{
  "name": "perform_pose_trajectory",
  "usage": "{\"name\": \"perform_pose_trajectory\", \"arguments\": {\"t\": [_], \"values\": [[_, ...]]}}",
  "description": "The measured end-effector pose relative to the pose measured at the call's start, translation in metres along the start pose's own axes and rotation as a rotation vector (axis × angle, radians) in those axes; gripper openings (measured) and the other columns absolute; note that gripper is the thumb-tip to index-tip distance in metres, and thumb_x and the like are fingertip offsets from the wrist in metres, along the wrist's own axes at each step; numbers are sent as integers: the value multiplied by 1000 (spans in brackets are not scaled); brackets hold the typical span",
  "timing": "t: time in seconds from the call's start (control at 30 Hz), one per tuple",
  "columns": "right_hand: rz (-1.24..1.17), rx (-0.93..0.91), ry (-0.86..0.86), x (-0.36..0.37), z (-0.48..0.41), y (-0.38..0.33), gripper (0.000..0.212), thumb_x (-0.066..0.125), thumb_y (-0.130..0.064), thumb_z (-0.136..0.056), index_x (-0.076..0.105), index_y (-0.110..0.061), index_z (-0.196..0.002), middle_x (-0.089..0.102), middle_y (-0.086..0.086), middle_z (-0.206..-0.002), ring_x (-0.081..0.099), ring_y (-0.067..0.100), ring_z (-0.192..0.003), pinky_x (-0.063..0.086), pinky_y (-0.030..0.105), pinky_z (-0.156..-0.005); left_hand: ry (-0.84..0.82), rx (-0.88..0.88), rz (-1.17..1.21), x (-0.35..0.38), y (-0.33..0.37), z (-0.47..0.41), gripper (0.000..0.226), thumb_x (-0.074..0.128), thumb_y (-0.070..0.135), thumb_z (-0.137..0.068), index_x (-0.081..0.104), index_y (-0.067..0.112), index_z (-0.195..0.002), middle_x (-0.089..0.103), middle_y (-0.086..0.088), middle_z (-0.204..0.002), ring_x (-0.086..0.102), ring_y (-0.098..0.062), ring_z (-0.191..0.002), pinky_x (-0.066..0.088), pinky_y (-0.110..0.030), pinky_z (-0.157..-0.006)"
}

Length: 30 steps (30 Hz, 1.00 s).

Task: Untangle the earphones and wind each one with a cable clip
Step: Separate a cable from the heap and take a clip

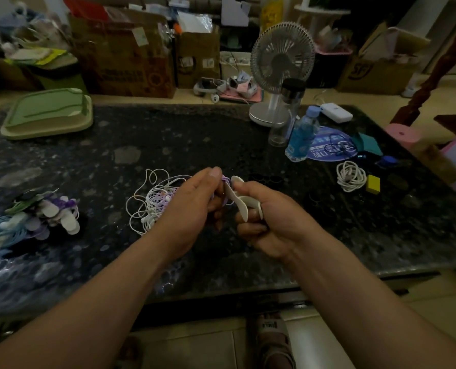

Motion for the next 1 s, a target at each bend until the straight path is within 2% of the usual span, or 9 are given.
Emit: {"name": "perform_pose_trajectory", "arguments": {"t": [0.1, 0.23, 0.37, 0.47, 0.57, 0.7, 0.83, 0.9, 1.0], "values": [[36, 15, -15, -1, 3, -3, 21, 61, -24, -103, 68, -11, -89, 50, 3, -73, 34, 4, -45, 24, 15, -36, -29, 46, -73, 1, 7, 6, 42, 38, 37, -112, 48, 17, -77, 39, -8, -68, 37, -28, -66, 44, -36, -55], [227, -33, 1, -2, 9, -12, 33, 57, -39, -106, 68, -10, -93, 50, -1, -59, 34, 6, -47, 24, 18, -39, -35, 120, -148, 5, 18, 13, 40, 39, 31, -112, 53, 23, -76, 42, 5, -64, 40, -20, -62, 42, -37, -58], [381, -99, 69, -5, 15, -21, 44, 51, -51, -106, 71, -13, -98, 55, -3, -54, 45, 8, -45, 35, 20, -41, -39, 200, -314, 10, 24, 17, 35, 43, 40, -105, 58, 33, -75, 49, 7, -65, 47, -9, -59, 45, -27, -55], [466, -221, 121, -5, 17, -24, 50, 49, -52, -106, 70, -7, -110, 63, 2, -68, 54, 15, -59, 42, 23, -50, -27, 287, -450, 16, 25, 23, 30, 43, 47, -101, 50, 27, -79, 51, 8, -66, 45, -6, -58, 38, -21, -53], [530, -351, 157, -5, 19, -29, 39, 52, -49, -105, 68, -14, -110, 68, 1, -82, 61, 19, -71, 50, 31, -60, -15, 365, -514, 20, 28, 27, 30, 42, 48, -102, 47, 29, -79, 51, 9, -65, 43, -9, -55, 34, -20, -50], [545, -362, -74, -2, 19, -31, 33, 47, -44, -108, 65, -33, -133, 72, -8, -119, 72, 11, -108, 61, 33, -91, -97, 441, -562, 27, 33, 33, 29, 45, 40, -107, 54, 25, -85, 53, 16, -67, 47, -4, -56, 35, -12, -53], [595, -354, -133, -2, 19, -29, 29, 48, -36, -109, 69, -16, -113, 70, 6, -97, 66, 23, -88, 54, 35, -76, -182, 367, -552, 28, 28, 33, 33, 46, 37, -110, 63, 13, -95, 54, 8, -68, 48, -5, -57, 39, -16, -55], [561, -349, -69, -3, 16, -28, 26, 52, -35, -107, 65, -14, -101, 64, 8, -88, 59, 22, -80, 51, 37, -73, -195, 307, -511, 27, 26, 32, 30, 45, 43, -108, 62, 23, -94, 53, 8, -68, 47, -3, -58, 40, -18, -55], [505, -275, 47, -9, 10, -24, 31, 55, -39, -106, 68, -12, -96, 70, 15, -91, 66, 32, -84, 56, 49, -84, -263, 205, -485, 31, 24, 32, 16, 50, 50, -98, 52, 39, -87, 57, 18, -74, 51, 0, -65, 41, -15, -60]]}}
Point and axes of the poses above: each hand's wrist, its own z-axis away from the middle knuckle, its own x-axis out of the palm, y = z × x, the point moved 6 cm from there along -z, towards the middle knuckle
